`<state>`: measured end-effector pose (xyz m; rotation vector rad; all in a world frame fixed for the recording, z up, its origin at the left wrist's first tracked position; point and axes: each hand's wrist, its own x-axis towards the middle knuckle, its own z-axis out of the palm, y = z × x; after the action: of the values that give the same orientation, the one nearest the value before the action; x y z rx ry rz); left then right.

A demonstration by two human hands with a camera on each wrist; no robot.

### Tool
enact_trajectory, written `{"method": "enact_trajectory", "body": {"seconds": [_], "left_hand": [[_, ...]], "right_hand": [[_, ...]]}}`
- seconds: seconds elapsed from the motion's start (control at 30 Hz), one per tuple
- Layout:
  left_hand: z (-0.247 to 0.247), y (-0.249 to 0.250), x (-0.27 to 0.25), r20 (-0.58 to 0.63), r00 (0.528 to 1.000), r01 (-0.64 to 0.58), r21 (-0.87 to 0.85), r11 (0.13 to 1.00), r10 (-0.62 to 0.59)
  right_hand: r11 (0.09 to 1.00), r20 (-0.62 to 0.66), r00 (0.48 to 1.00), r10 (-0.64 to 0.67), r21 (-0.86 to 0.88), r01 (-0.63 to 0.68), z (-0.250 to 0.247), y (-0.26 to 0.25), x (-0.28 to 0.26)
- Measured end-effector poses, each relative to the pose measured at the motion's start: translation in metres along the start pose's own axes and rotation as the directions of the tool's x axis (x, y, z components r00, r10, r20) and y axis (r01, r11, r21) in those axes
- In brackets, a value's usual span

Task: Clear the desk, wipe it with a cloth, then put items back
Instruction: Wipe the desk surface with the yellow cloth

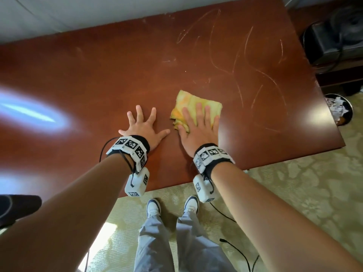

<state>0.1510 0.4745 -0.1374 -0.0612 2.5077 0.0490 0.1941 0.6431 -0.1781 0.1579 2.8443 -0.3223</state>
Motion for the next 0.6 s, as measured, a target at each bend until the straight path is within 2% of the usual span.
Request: {"method": "enact_trajectory", "body": {"seconds": [0.2, 0.27, 0.37, 0.43, 0.6], "left_hand": [[-0.001, 0.002, -0.001, 0.014, 1.0, 0.008, -0.002, 1.0, -0.008], [0.0, 0.004, 0.0, 0.005, 1.0, 0.008, 0.002, 1.0, -0.008], [0.001, 0.004, 0.0, -0.011, 1.0, 0.005, 0.003, 1.0, -0.004], [0.001, 0.003, 0.0, -0.013, 1.0, 0.007, 0.007, 1.0, -0.007], [-0.003, 0.002, 0.002, -0.012, 1.0, 0.002, 0.002, 1.0, -0.001]], "right_hand": [[0.968, 0.016, 0.968, 0.251, -0.009, -0.251, -0.031, 0.092, 0.01], [0.95, 0.005, 0.95, 0.312, 0.01, -0.312, -0.031, 0.088, 0.011], [0.925, -0.015, 0.927, 0.375, 0.068, -0.373, -0.025, 0.058, 0.016], [0.933, -0.011, 0.937, 0.349, 0.098, -0.347, -0.02, 0.032, 0.019], [0.987, -0.026, 0.992, 0.124, 0.111, -0.12, 0.002, -0.041, 0.009]]}}
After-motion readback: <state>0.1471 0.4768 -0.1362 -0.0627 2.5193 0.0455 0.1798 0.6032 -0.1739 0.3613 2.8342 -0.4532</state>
